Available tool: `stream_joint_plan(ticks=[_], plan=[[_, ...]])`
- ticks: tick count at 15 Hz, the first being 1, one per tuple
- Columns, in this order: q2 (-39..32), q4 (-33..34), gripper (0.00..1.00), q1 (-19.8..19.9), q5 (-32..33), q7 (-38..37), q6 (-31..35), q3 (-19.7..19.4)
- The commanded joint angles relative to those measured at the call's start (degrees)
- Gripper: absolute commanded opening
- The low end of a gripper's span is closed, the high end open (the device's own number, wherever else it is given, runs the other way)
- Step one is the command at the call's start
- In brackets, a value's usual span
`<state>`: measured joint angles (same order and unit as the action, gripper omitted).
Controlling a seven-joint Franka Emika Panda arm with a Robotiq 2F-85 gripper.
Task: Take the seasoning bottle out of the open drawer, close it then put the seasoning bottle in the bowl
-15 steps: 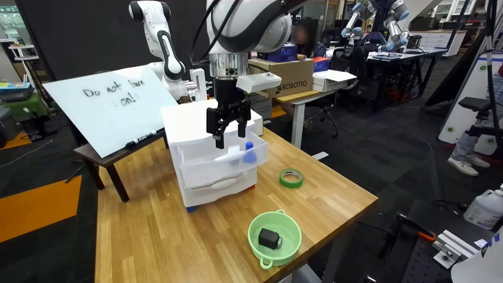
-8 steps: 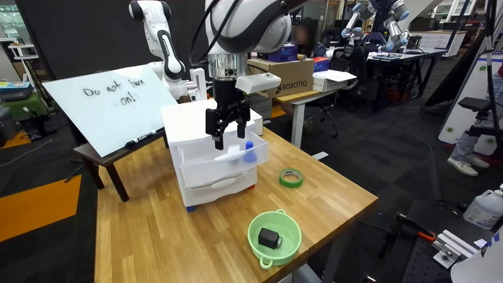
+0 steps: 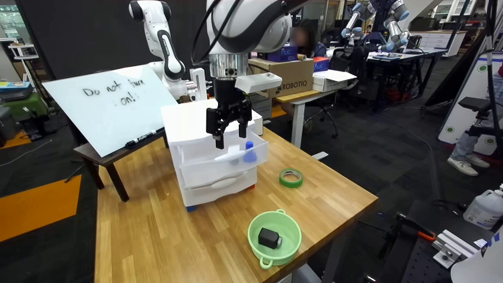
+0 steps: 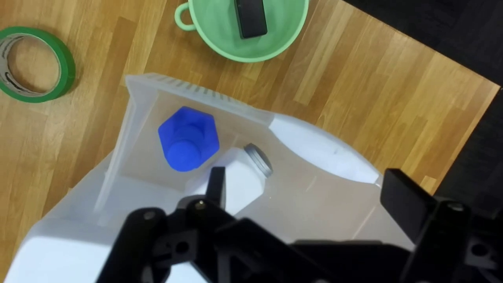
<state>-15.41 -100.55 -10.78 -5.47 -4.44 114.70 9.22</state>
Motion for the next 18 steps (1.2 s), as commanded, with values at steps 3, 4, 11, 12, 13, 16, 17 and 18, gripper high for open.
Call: stream_joint_plan(ticks=[3,4,11,12,13,16,17,18], plan=[[1.62,-2.31,1.00,0.96,-2.20,-0.22,1.04,-0.30],[2.05,-2.96,1.00,1.18,-2.53,-0.33,1.22,-0.42],[5.48,-6.79,1.00,2.41,-4.27,-0.37,1.50,-1.40],[5.85,-7.12,1.00,2.57,-4.43,-0.20,1.35,-1.47],[6.04,-7.20,1.00,2.74,-4.46,-0.03,1.08,-1.53],[5.92,-6.73,1.00,3.04,-4.32,0.19,0.06,-1.69],[5.72,-6.41,1.00,3.11,-4.17,0.23,-0.24,-1.78],[5.60,-6.16,1.00,3.19,-4.07,0.40,-0.39,-1.81]])
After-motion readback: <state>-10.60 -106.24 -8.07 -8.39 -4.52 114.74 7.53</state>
